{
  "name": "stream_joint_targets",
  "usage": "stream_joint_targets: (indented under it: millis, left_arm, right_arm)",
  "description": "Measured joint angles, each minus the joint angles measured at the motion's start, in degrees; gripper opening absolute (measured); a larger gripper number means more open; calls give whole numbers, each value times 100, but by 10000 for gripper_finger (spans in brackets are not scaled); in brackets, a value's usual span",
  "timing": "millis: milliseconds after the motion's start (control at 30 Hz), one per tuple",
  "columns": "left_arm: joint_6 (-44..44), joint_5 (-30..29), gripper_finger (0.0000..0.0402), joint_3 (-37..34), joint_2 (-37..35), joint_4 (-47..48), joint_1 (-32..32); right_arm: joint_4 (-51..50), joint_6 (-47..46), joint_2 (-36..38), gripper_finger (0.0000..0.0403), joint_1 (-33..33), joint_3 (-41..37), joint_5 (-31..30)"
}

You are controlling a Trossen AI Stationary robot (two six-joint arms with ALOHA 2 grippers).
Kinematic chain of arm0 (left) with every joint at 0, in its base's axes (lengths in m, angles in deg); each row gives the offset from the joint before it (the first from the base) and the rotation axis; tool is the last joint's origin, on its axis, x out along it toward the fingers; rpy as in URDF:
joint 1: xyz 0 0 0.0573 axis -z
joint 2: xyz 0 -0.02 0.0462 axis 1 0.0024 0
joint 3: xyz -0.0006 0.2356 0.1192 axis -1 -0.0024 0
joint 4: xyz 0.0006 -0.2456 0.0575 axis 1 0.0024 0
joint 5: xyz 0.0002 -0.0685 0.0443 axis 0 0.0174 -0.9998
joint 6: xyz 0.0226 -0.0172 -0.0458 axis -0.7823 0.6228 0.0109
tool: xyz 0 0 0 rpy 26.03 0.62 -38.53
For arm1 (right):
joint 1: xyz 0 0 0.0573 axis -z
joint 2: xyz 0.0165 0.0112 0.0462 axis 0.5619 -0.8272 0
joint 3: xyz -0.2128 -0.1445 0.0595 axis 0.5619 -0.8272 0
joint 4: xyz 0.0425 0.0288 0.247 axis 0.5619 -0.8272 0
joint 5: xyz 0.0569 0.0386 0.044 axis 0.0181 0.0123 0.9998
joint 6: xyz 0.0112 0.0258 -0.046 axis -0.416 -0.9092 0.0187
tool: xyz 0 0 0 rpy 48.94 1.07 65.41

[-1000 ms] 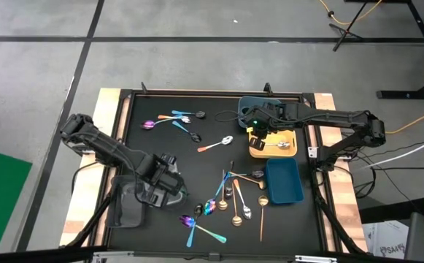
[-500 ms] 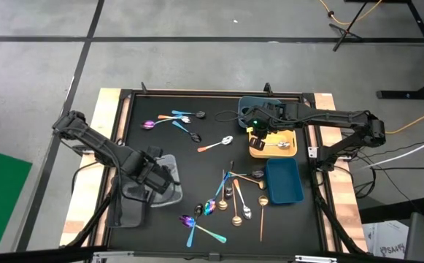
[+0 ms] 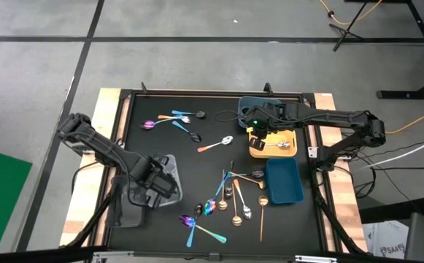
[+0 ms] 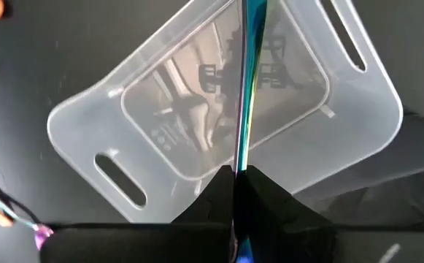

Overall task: Sort silverware by color (type)
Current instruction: Put the purple spoon into the transparent bin

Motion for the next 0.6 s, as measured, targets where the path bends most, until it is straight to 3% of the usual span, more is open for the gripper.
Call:
stream_joint_targets:
  millis: [600]
  left_arm:
    - [-331,-69,10,-106,8,-307,-168]
  right_arm:
    - [0,0,0,97,0,-2,0]
